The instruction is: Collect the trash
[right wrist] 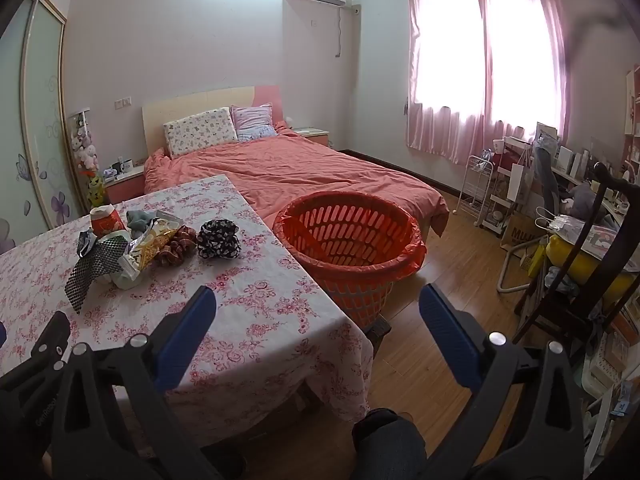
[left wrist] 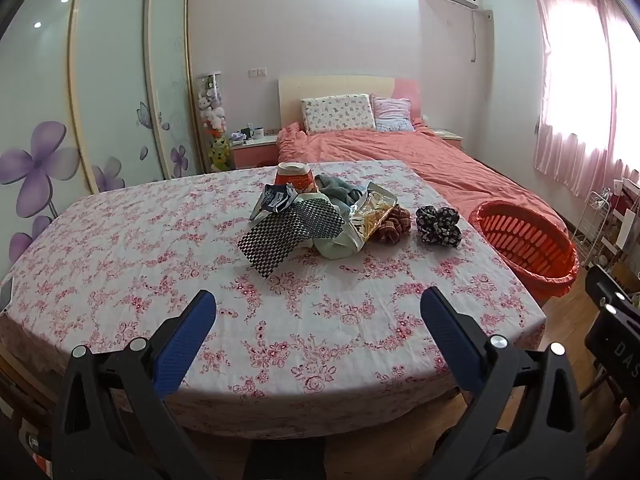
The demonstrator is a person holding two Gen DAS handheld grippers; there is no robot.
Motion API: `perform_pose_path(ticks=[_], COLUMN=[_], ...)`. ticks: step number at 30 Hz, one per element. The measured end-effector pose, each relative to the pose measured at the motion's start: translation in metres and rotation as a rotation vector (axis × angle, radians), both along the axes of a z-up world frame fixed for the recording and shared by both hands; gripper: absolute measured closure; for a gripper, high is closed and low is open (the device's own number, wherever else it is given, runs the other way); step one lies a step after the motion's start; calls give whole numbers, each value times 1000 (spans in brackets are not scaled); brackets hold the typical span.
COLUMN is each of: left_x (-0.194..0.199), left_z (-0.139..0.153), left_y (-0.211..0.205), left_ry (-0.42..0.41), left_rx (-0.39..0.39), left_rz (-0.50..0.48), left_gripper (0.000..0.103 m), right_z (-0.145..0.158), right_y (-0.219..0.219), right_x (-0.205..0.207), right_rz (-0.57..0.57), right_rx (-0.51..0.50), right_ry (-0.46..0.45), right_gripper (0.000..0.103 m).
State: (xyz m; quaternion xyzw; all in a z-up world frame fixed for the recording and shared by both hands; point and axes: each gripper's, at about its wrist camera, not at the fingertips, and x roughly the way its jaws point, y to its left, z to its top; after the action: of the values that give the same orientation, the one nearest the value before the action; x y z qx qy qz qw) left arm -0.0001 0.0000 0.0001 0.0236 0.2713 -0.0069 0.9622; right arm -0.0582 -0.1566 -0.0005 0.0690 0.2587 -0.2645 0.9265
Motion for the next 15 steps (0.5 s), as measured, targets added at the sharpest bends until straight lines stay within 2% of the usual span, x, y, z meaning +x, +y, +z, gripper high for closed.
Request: perform_pose_path(ticks=[15], left_x=[0], left_z=[0], left_y=[0], left_ry=[1], left_rx=[1], left_rz=[0], left_gripper=[2], right_z=[0], right_y=[0], right_x=[0], right_rz=[-1], right_rx=[1], right_ry=[2], right_gripper=[4])
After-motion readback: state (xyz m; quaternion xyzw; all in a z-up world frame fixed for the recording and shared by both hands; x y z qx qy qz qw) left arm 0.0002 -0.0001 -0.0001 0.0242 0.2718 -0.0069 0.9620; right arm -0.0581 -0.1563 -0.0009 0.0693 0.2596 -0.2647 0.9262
